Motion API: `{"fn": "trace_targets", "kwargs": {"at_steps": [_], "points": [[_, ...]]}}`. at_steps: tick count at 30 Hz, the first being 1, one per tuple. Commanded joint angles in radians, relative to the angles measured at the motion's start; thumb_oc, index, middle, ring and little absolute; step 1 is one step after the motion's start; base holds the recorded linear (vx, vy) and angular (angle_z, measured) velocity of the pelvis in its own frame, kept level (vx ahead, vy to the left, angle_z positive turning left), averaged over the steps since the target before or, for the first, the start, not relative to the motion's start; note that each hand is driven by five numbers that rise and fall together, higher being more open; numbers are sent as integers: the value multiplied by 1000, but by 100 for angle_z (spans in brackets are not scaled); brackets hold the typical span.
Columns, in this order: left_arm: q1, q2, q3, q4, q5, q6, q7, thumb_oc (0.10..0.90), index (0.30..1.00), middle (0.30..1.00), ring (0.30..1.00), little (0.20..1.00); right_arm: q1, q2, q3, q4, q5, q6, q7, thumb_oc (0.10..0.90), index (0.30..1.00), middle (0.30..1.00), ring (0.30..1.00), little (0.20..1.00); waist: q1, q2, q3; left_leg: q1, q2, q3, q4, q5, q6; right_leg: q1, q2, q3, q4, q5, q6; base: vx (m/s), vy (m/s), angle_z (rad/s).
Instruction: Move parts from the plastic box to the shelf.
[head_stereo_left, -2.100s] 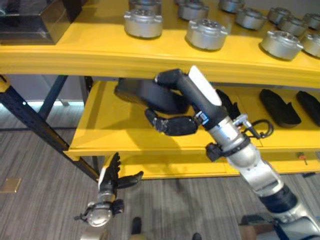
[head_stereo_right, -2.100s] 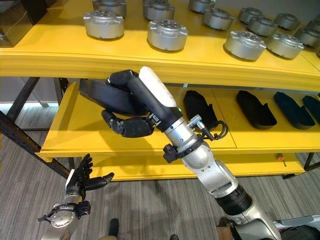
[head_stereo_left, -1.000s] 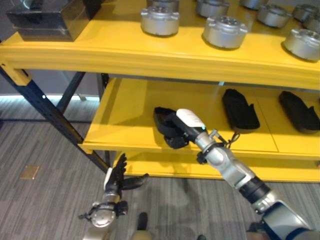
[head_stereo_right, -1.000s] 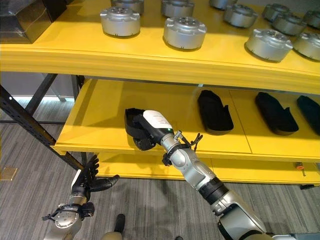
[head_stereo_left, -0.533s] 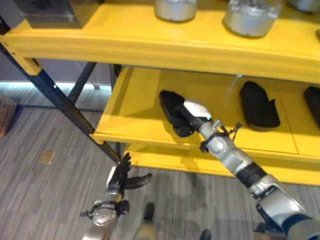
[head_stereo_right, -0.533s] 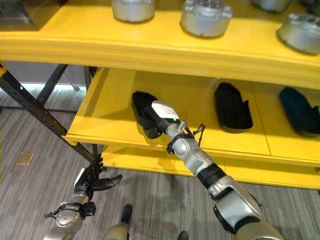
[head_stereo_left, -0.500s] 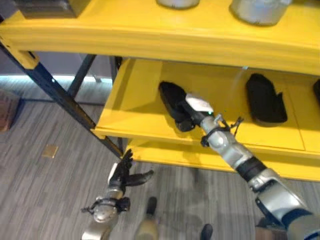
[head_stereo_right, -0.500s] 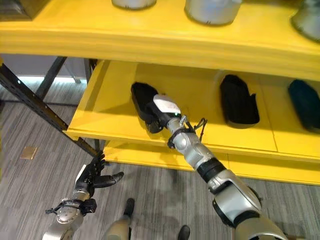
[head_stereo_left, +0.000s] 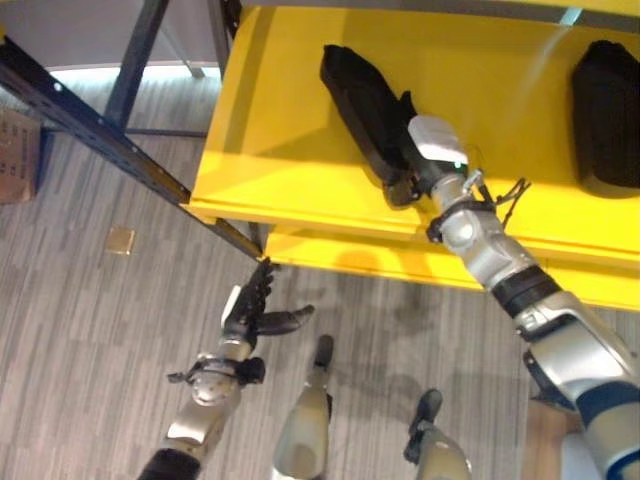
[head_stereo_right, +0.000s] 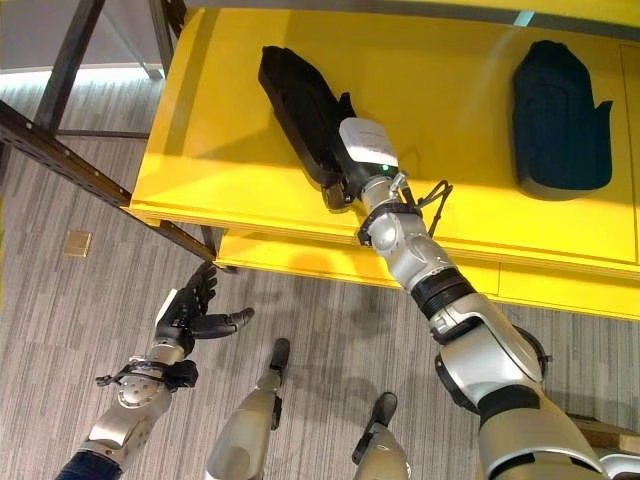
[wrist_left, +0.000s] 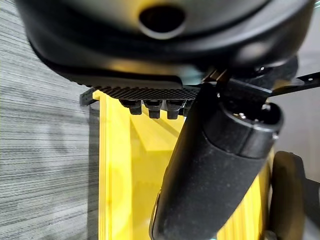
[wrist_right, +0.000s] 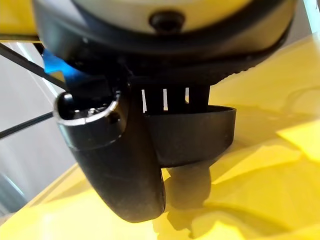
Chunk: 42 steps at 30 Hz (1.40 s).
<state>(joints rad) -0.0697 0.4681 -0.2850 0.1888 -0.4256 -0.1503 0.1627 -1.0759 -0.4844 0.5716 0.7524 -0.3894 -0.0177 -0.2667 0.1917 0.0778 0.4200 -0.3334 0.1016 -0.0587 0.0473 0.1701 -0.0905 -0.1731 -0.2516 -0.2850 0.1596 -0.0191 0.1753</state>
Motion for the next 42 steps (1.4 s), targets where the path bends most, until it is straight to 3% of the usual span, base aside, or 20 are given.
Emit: {"fn": "trace_targets", "kwargs": {"at_steps": [1, 12, 29, 42], "points": [[-10, 42, 18, -83, -2, -97, 24, 900, 1000, 1000, 1000, 1000, -55, -15, -3, 9, 37, 16, -34, 400, 300, 300, 300, 300, -18, -27, -33, -26, 30, 91, 49, -14, 9, -46, -18, 49, 86, 9, -32, -51, 30, -3], [-19, 31, 24, -90, 12, -89, 54, 900, 1000, 1000, 1000, 1000, 15, 14, -98, -22, 70, 30, -127, 400, 300, 300, 300, 300, -49, -24, -15, -27, 38, 101, 52, -17, 7, -68, -8, 68, 100, 2, -41, -7, 0, -4], [-21, 32, 27, -103, 30, -86, 67, 900, 1000, 1000, 1000, 1000, 90, 8, -224, -85, 74, 42, -232, 400, 300, 300, 300, 300, -58, -13, -12, -37, 40, 95, 55, -19, 7, -72, -1, 65, 99, -4, -42, 0, 0, 0], [-23, 37, 29, -107, 31, -93, 72, 900, 1000, 1000, 1000, 1000, 37, -8, -216, -113, 44, 50, -237, 400, 300, 300, 300, 300, -47, -14, -15, -51, 32, 90, 60, -23, 12, -76, -5, 62, 97, -3, -42, 0, 0, 0]]}}
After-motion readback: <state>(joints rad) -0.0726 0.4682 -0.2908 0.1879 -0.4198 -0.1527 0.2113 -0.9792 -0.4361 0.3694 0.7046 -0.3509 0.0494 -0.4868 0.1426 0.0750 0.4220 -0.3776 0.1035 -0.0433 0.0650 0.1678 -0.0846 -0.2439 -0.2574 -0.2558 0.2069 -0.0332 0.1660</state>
